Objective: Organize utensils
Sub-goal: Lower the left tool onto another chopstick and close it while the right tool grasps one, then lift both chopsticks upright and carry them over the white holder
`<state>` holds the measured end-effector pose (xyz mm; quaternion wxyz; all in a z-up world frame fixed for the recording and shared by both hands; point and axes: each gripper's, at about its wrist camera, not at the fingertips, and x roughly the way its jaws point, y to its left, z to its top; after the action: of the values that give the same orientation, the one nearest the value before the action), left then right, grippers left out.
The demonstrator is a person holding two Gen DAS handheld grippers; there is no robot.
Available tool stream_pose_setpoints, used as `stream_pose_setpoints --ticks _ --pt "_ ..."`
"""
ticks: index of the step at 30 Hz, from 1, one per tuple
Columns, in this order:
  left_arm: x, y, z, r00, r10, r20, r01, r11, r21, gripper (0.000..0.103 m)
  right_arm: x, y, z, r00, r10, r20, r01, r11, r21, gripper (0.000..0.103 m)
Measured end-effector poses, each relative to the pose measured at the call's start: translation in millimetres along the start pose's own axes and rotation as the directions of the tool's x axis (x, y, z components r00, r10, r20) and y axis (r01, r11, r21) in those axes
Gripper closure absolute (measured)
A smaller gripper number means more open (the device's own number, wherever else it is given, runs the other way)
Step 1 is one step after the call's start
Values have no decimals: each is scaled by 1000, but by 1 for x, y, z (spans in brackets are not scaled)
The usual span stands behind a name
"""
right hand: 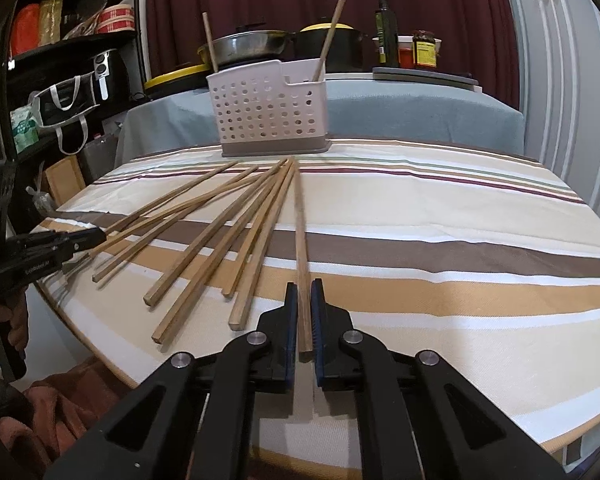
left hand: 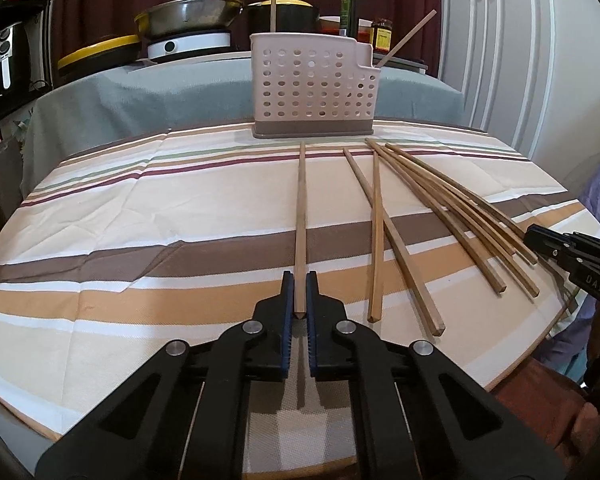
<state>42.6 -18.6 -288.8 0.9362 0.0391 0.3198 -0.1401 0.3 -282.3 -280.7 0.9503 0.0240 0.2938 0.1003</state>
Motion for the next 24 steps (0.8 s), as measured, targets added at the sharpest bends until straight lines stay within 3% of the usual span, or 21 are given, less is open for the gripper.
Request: stream_pose_setpoints --ticks 13,24 --pt "-41 6 28 994 19 110 -17 1000 -21 97 -37 8 32 992 -32 118 35 999 -22 96" --pt "-97 7 71 966 33 256 -24 999 -38 97 -87 12 79 964 -47 262 59 998 -37 96"
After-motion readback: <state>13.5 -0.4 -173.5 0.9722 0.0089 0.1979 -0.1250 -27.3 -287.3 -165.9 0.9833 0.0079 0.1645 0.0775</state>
